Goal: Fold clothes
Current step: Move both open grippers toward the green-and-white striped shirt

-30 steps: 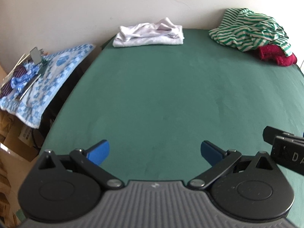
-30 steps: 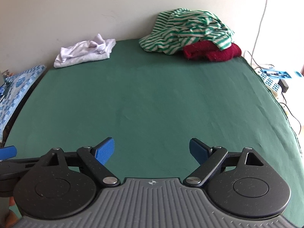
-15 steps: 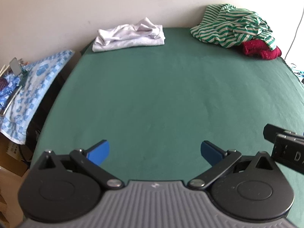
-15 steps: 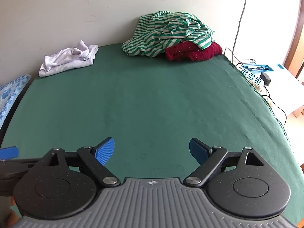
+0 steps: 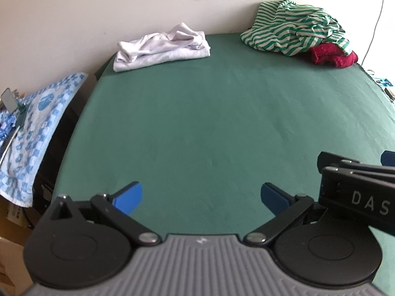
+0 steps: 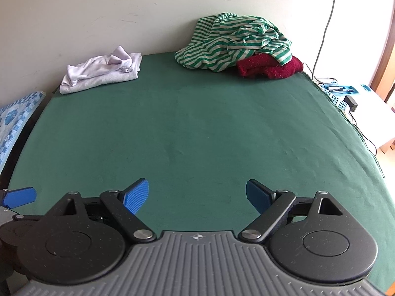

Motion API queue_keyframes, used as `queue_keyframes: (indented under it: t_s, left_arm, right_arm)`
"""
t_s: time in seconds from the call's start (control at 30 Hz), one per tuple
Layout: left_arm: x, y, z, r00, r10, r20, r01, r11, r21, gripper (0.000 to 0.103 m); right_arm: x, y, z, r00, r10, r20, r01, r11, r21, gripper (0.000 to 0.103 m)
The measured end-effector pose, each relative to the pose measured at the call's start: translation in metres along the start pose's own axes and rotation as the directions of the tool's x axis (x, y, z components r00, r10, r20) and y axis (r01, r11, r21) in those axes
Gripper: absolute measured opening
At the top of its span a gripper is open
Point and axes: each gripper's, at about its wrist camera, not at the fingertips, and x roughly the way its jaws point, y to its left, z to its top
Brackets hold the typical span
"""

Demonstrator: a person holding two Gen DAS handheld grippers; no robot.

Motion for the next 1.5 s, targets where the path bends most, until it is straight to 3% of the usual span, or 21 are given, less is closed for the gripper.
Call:
queue_keyframes:
  t_s: [0.3, 0.6, 0.7, 0.83, 1.03, 1.37, 1.5]
  left_arm:
    - [0.009, 0.000, 0.001, 1.000, -0.019, -0.023, 0.019, 1.000, -0.003, 0.102]
    - [0.020, -0.013, 0.017, 0.997, -0.071, -0.029, 0.073, 0.996, 0.051, 0.102]
    - [0.027, -0.026, 0.034, 0.995, -0.091, -0.042, 0.093, 0.994, 0.053, 0.102]
    - [0.026, -0.053, 0.048, 0.998, -0.068, -0.017, 0.069, 0.997, 0.047, 0.102]
    - [0.026, -0.092, 0.069, 0.999, -0.038, 0.013, 0.037, 0.999, 0.033, 0.102]
    - [0.030, -0.141, 0.078, 1.000, 0.004, 0.024, -0.003, 1.000, -0.017, 0.102]
    - [0.027, -0.160, 0.082, 0.999, 0.001, 0.037, -0.002, 1.000, 0.003, 0.102]
  right_arm:
    - [0.004, 0.005, -0.001, 0.999, -0.045, -0.011, 0.045, 0.999, -0.006, 0.088]
    - [0.012, -0.017, 0.004, 0.997, -0.068, -0.044, 0.069, 0.997, 0.029, 0.088]
    - [0.015, -0.038, 0.011, 0.996, -0.086, -0.035, 0.089, 0.994, 0.061, 0.088]
    - [0.022, -0.064, 0.027, 0.995, -0.094, -0.029, 0.096, 0.992, 0.077, 0.088]
    - [0.034, -0.092, 0.048, 0.998, -0.052, -0.018, 0.053, 0.997, 0.047, 0.088]
    - [0.050, -0.140, 0.064, 1.000, -0.007, -0.013, 0.008, 0.999, 0.046, 0.088]
    - [0.050, -0.153, 0.068, 1.000, -0.008, -0.006, 0.009, 0.999, 0.045, 0.088]
